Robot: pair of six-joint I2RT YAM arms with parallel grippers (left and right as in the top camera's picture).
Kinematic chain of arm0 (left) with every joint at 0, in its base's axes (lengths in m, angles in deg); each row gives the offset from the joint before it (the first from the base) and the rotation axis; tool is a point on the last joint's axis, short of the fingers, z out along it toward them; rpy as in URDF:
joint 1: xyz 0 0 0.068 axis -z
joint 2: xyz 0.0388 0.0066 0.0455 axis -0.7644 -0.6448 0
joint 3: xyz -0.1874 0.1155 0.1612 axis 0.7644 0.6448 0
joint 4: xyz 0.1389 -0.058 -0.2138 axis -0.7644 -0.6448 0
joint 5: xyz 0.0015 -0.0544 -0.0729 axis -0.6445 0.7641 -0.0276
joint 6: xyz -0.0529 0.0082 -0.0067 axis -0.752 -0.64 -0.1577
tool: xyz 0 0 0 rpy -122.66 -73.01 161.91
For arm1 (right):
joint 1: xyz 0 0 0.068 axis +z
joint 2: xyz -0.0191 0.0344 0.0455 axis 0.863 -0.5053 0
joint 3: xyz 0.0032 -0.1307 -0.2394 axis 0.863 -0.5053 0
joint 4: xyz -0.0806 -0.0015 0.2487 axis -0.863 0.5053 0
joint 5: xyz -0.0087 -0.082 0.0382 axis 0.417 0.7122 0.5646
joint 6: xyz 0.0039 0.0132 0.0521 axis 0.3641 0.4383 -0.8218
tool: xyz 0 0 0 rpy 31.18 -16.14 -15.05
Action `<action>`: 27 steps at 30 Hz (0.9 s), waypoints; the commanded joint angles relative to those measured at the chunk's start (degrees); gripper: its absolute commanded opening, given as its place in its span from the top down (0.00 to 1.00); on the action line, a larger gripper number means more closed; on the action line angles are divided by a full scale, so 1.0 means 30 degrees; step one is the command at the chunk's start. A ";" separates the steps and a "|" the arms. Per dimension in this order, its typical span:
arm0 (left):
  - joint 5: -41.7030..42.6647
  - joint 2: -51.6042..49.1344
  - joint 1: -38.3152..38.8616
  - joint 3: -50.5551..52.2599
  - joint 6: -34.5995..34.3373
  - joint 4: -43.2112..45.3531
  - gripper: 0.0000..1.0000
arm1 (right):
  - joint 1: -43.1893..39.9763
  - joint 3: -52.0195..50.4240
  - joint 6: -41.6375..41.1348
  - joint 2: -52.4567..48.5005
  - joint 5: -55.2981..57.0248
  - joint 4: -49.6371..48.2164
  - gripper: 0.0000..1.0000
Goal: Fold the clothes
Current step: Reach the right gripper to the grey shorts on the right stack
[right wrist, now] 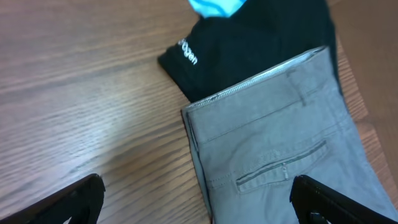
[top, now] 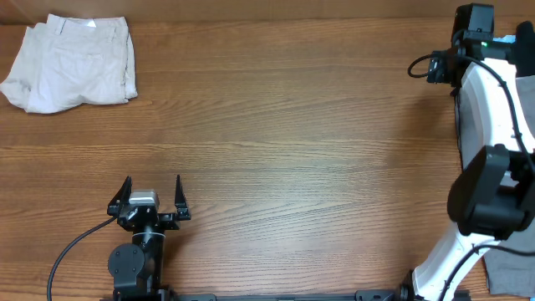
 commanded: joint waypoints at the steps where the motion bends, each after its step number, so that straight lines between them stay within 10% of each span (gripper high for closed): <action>1: -0.0124 0.0197 -0.0146 0.0102 0.0415 0.0015 0.00 | -0.0284 0.0452 0.0364 -0.1392 0.0066 -0.0175 0.00; 27: -0.0124 0.0197 -0.0146 0.0102 0.0415 0.0015 0.00 | -0.1413 0.0437 0.0736 -0.4911 0.0714 -0.2047 0.04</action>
